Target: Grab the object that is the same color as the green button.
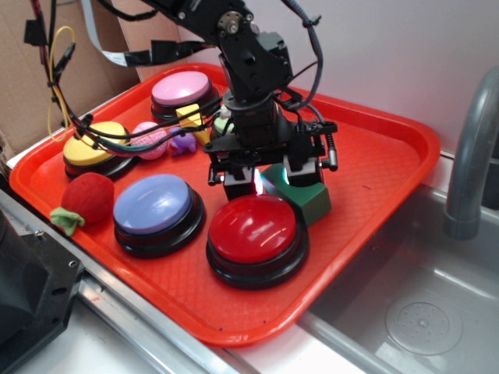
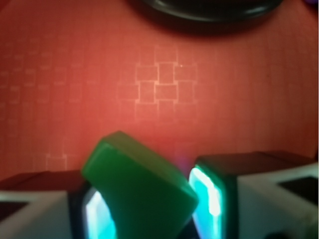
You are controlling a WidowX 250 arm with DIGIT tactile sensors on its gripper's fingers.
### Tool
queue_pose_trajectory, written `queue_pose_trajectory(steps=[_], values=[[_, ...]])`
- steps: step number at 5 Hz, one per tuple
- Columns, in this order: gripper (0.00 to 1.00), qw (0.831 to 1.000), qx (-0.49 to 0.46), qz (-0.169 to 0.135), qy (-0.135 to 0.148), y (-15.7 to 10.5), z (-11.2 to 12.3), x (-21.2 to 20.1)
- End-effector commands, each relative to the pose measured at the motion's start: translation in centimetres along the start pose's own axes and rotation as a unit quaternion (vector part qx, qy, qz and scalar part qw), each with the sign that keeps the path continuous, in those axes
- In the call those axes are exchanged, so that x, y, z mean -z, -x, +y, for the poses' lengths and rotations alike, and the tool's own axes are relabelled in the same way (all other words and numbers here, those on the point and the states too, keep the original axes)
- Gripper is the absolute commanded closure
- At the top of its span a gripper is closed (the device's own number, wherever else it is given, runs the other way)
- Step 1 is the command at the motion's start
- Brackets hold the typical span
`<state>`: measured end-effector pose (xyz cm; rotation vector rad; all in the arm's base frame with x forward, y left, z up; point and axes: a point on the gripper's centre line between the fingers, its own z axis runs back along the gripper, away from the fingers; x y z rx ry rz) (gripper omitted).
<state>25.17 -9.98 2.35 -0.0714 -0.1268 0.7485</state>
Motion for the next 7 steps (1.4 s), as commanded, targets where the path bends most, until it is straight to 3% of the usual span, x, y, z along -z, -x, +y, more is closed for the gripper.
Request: queue_pose_trajectory(steps=[1,2,4,5,6,7], values=[[1.00,0.992,0.122,0.009,-0.018,-3.4,0.6,-4.9],[1.00,0.976,0.208,0.029,-0.060,-4.3,2.3,-9.3],[1.00,0.945,0.316,0.058,-0.058,-7.9,5.7,-16.9],[1.00,0.919,0.384,0.060,-0.066,-9.7,7.6,-19.4],[1.00,0.918,0.392,0.055,-0.030,-10.3,8.7,-20.2],[1.00,0.930,0.363,0.046,-0.038,-10.6,8.9,-20.0]])
